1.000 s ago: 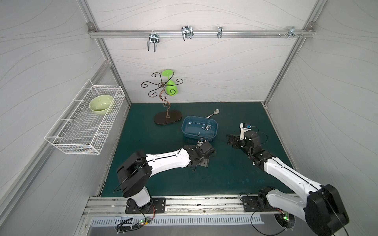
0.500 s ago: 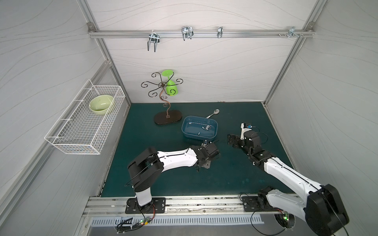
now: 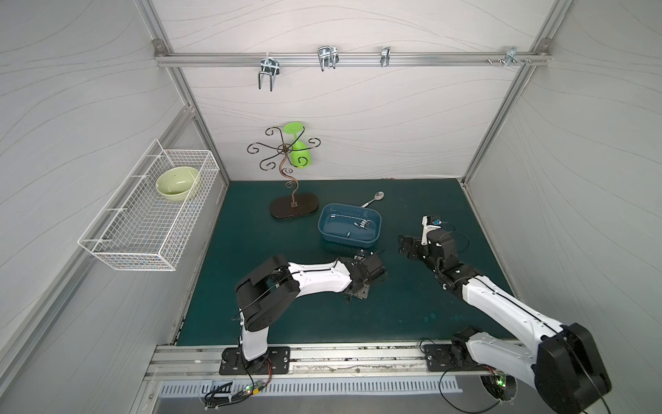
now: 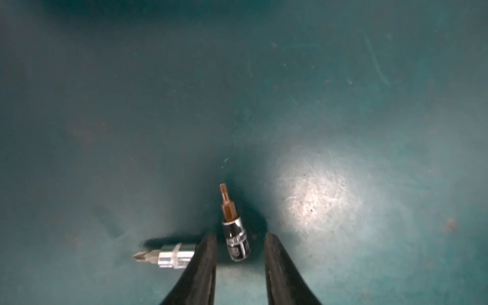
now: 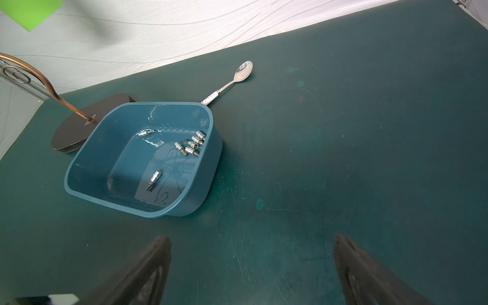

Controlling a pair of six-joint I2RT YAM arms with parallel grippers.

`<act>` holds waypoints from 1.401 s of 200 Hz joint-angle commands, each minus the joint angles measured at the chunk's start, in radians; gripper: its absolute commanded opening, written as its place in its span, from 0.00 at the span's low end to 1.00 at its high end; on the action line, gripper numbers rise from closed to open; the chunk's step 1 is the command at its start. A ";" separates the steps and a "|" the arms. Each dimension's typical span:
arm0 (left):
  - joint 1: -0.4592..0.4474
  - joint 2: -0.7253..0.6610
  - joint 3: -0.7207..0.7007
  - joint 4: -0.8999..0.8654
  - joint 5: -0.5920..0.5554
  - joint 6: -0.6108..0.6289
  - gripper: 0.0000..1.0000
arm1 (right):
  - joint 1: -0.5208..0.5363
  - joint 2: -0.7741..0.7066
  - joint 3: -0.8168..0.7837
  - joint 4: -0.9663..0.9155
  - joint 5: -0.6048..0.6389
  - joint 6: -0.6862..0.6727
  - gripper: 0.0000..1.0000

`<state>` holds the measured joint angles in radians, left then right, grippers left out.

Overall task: Put the bit on the desktop into the storage box
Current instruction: Pick up the screwdriver bit from the center of the board.

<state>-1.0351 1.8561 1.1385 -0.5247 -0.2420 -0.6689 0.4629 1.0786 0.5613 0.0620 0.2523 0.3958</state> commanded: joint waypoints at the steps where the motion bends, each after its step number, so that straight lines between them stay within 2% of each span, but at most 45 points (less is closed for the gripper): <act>1: -0.002 0.021 0.050 0.007 -0.006 0.008 0.30 | -0.004 -0.015 -0.009 -0.018 0.015 0.007 0.99; 64: 0.000 0.034 0.056 0.003 -0.022 0.016 0.23 | -0.004 -0.016 -0.008 -0.018 0.015 0.007 0.99; 138: 0.012 0.052 0.056 0.007 -0.013 0.018 0.20 | -0.004 -0.013 -0.007 -0.027 0.024 0.013 0.99; 203: 0.023 0.078 0.081 -0.009 -0.004 0.006 0.12 | -0.004 -0.061 -0.020 -0.029 0.037 0.009 0.99; 280: 0.023 -0.022 0.091 -0.055 -0.089 0.005 0.08 | -0.004 -0.075 -0.028 -0.027 0.042 0.008 0.99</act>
<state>-1.0180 1.8954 1.1965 -0.5518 -0.2783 -0.6594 0.4629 1.0176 0.5465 0.0425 0.2787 0.3965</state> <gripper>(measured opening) 0.139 0.988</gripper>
